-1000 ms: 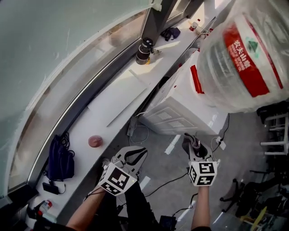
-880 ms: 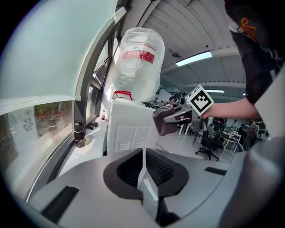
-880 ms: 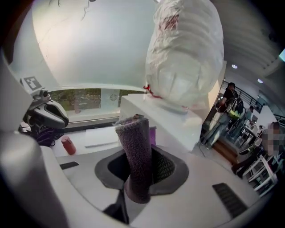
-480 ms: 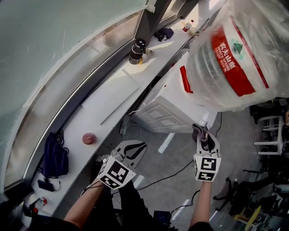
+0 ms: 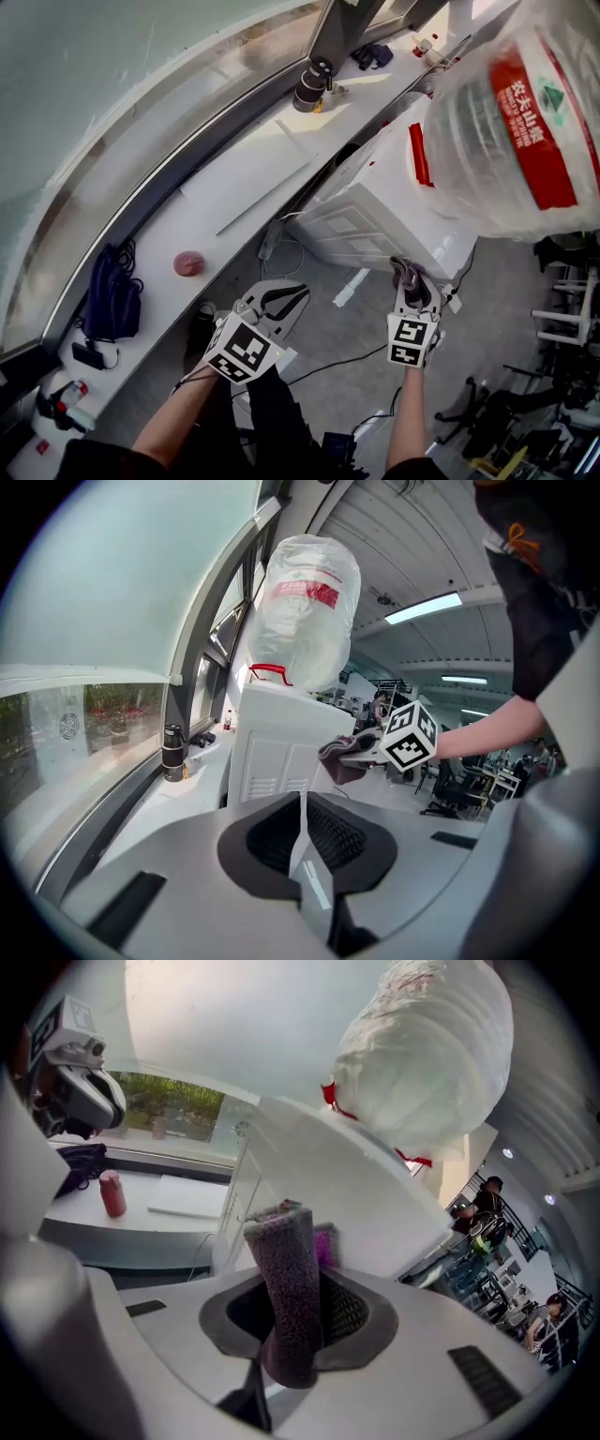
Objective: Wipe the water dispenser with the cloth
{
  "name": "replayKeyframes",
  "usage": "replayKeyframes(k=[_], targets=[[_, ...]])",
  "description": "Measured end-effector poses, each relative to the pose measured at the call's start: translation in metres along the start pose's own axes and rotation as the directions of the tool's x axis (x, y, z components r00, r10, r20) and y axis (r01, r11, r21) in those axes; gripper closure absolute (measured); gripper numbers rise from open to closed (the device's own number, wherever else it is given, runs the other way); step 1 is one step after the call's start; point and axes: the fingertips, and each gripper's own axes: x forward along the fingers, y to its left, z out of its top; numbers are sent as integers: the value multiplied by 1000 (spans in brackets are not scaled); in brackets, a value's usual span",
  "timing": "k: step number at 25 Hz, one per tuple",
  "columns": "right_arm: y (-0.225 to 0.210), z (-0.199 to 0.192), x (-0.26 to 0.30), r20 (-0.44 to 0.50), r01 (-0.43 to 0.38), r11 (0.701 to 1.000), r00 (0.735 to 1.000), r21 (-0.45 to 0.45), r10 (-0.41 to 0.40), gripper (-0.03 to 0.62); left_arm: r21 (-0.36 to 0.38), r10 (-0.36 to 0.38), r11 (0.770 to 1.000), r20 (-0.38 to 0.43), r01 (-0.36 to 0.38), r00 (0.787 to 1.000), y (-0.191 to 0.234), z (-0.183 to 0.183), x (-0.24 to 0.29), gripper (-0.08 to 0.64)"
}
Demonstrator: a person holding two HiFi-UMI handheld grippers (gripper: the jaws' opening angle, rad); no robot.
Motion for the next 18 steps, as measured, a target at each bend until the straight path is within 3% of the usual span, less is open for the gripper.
replayKeyframes(k=[10, 18], targets=[[85, -86, 108, -152, -79, 996, 985, 48, 86, 487, -26, 36, 999, -13, -36, 999, 13, -43, 6, 529], [145, -159, 184, -321, -85, 983, 938, 161, 134, 488, -35, 75, 997, -8, -75, 997, 35, -78, 10, 529]])
